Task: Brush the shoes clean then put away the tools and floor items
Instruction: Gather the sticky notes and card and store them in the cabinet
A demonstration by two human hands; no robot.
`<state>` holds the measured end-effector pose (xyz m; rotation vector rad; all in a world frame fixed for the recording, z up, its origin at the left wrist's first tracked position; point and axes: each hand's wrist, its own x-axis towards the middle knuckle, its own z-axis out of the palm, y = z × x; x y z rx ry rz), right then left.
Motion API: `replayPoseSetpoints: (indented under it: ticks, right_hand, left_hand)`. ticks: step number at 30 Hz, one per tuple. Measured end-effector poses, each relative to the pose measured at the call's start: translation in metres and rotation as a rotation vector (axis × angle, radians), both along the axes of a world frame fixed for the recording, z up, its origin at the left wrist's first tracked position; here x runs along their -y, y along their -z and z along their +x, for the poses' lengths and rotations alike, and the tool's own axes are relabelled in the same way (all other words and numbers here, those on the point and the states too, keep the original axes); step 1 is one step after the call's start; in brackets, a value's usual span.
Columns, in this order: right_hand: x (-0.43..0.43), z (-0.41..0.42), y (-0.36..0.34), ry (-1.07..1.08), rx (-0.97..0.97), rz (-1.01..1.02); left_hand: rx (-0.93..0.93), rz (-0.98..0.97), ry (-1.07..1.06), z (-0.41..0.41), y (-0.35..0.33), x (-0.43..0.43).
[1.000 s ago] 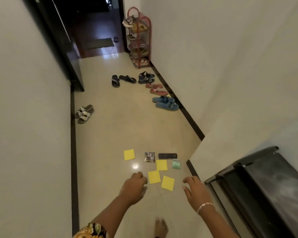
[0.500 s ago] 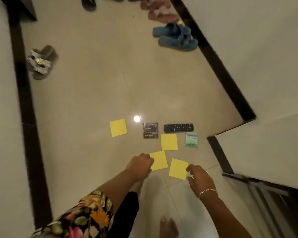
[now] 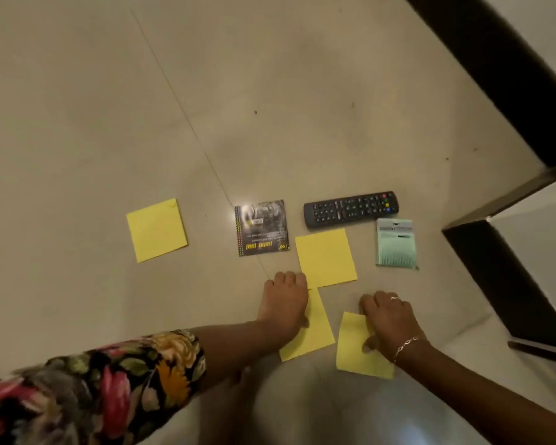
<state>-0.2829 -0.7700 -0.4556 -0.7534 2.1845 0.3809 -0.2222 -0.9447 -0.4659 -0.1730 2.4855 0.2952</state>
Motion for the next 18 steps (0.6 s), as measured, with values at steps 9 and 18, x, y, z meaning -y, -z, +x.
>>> replayPoseSetpoints:
  ticks: [9, 18]
  right_hand:
    - [0.045, -0.068, -0.062, -0.262, 0.069, -0.196]
    - [0.115, -0.066, -0.023, -0.341, -0.084, -0.255]
  left_hand:
    - [0.170, 0.167, 0.246, -0.048, -0.091, 0.061]
    - [-0.180, 0.250, -0.423, 0.157, 0.060, 0.034]
